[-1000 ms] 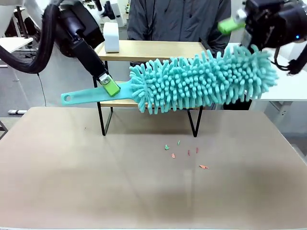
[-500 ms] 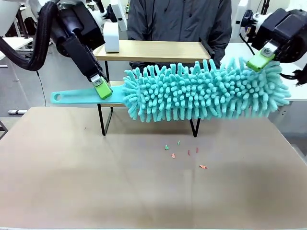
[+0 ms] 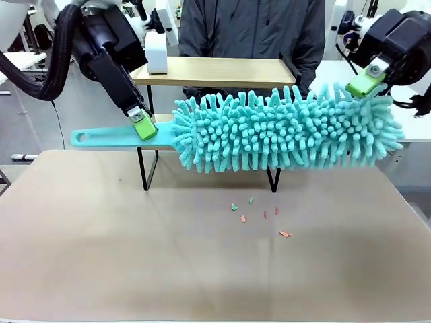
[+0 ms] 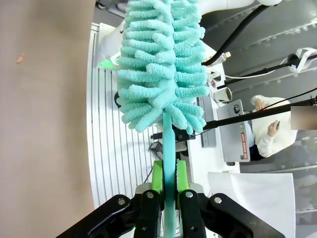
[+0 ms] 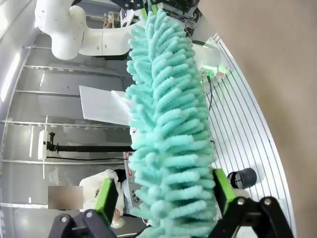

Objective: Clean the shelf.
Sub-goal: Hand the Duster back to the human.

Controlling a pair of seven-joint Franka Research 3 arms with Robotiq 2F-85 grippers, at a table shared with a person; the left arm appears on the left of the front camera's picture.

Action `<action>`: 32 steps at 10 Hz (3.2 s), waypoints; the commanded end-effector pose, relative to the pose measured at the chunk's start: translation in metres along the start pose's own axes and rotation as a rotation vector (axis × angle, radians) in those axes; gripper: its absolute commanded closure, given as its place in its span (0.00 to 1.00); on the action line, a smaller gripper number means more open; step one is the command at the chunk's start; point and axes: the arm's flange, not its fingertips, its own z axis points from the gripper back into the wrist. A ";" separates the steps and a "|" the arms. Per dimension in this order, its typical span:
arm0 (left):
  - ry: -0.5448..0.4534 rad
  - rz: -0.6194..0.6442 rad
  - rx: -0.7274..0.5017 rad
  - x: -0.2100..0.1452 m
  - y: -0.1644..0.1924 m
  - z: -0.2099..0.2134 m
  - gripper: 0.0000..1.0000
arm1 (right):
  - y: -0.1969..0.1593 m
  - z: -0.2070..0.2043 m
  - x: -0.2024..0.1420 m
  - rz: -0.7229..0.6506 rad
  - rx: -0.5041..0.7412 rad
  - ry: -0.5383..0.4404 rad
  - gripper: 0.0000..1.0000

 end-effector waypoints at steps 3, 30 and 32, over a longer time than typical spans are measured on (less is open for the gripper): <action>-0.032 0.002 -0.001 0.002 0.000 0.004 0.88 | -0.001 0.002 -0.004 0.018 -0.022 0.057 1.00; -1.644 0.424 0.731 -0.267 -0.034 0.203 0.00 | -0.024 0.161 -0.194 -0.589 -0.366 -1.167 1.00; -1.644 0.424 0.731 -0.267 -0.034 0.203 0.00 | -0.093 0.156 -0.201 -0.781 -0.336 -1.175 1.00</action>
